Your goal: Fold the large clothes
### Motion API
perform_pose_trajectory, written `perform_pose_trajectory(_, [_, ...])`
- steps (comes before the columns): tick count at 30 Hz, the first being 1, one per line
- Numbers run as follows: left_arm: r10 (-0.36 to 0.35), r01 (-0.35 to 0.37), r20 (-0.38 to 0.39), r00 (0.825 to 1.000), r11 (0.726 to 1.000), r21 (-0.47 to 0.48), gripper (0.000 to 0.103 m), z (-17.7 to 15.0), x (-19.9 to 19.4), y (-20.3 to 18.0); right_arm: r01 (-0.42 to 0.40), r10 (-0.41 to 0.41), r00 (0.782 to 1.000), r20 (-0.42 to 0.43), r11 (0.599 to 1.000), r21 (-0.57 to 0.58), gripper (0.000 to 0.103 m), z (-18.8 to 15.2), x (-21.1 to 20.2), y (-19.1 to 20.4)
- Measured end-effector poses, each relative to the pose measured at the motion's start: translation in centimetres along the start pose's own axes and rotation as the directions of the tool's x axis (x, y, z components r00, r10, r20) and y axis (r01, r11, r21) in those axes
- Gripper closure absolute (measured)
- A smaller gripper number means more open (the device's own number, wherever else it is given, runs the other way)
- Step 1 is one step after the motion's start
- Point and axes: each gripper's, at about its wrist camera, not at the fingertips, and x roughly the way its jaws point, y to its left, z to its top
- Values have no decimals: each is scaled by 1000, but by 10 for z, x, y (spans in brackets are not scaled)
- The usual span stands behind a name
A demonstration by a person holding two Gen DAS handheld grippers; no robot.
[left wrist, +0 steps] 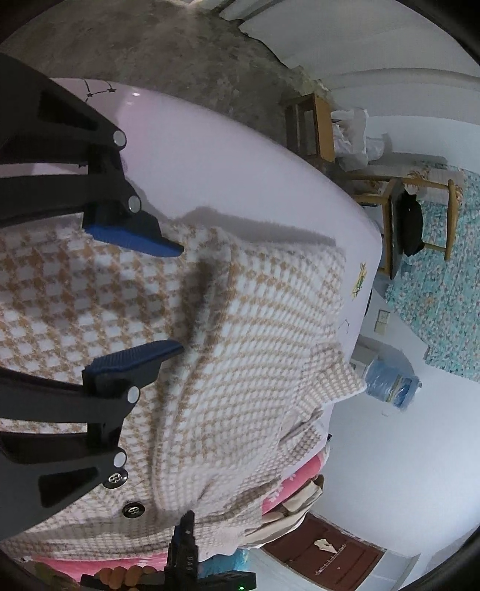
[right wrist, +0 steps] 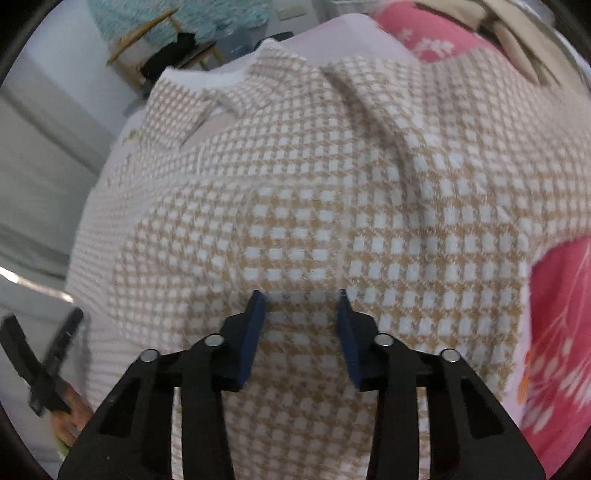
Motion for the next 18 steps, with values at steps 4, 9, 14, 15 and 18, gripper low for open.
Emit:
perform_pose_trajectory(4, [7, -7, 6, 1000, 1000, -7, 60, -1, 0, 1, 30, -30, 1000, 6, 999, -32, 97, 12, -3, 1])
perform_pose_trajectory(9, [2, -2, 7, 1000, 1000, -28, 66, 1, 1, 6, 43, -32, 988, 149, 996, -76, 98, 45, -38, 19])
perform_pose_trajectory(14, [2, -2, 5, 1000, 999, -33, 68, 0, 1, 7, 126, -86, 953, 292, 985, -119, 98, 68, -54, 31])
perform_pose_trajectory(15, [1, -1, 5, 1000, 999, -32, 68, 0, 1, 7, 153, -109, 949, 295, 980, -128, 98, 68, -48, 29])
perform_pose_trajectory(18, [0, 0, 4, 1000, 999, -34, 69, -1, 1, 7, 189, -157, 962, 224, 974, -128, 98, 67, -19, 14])
